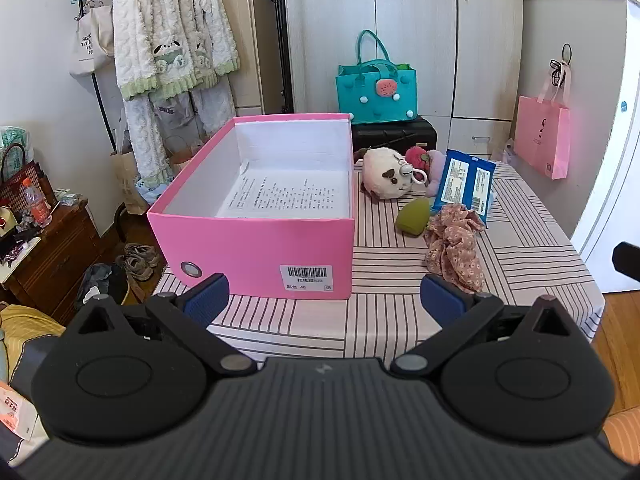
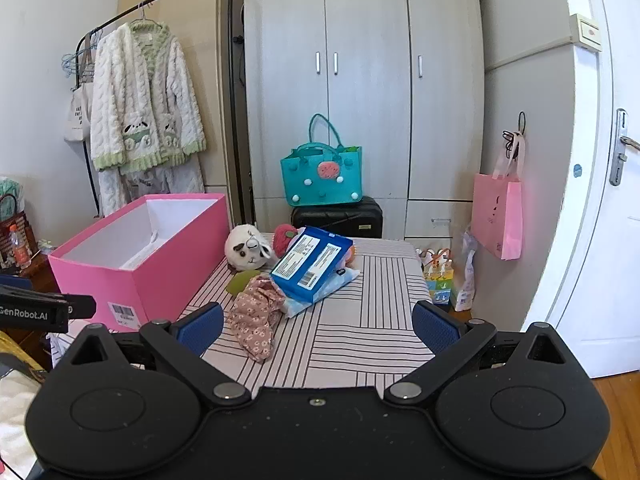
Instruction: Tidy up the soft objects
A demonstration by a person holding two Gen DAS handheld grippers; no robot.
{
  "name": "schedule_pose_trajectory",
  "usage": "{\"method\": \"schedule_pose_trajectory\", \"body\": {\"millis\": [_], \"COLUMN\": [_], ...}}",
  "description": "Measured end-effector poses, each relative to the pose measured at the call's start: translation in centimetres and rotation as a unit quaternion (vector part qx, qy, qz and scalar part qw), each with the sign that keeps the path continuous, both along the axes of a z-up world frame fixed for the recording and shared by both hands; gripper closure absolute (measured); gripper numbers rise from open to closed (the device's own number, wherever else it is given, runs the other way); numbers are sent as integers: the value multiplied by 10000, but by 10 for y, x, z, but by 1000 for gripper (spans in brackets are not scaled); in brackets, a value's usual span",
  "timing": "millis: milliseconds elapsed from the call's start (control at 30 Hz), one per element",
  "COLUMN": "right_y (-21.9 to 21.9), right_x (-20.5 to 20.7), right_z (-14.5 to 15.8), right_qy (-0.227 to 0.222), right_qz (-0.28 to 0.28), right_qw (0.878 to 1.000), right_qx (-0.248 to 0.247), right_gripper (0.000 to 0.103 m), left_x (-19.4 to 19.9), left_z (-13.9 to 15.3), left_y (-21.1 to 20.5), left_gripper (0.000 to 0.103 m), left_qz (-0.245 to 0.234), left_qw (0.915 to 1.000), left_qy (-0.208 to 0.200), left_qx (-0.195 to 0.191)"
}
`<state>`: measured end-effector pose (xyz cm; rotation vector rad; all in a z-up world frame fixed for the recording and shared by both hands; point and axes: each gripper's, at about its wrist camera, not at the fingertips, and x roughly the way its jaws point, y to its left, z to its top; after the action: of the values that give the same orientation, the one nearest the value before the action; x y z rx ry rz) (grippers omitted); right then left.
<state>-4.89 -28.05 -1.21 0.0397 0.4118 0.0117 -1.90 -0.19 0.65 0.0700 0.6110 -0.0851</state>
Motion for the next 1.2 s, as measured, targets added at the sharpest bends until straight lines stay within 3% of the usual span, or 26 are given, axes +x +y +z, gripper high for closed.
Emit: {"method": "schedule_pose_trajectory", "body": {"millis": [300,433,867,1200], "right_y": [6,7,4,0], "right_x": [10,12,16,25], "right_z": [2,2,4,7], "right_qy": [29,101,136,80], "right_qz": [222,350,423,382], "right_qw": [9996,9993,9990,9991], "right_qx": [-193,-127,-75,-141], "right_gripper": [0,0,0,0], "left_x": [1,2,9,17], "left_z": [2,1,3,4], "left_y": [-4,-3,1,2], "left_gripper": [0,0,0,1], "left_qz": [-74,-182,-324,-238], "left_qw": [9998,9991,9988,9989], "left_qy": [46,248,348,383], "left_qx": [182,280,-131,-97]}}
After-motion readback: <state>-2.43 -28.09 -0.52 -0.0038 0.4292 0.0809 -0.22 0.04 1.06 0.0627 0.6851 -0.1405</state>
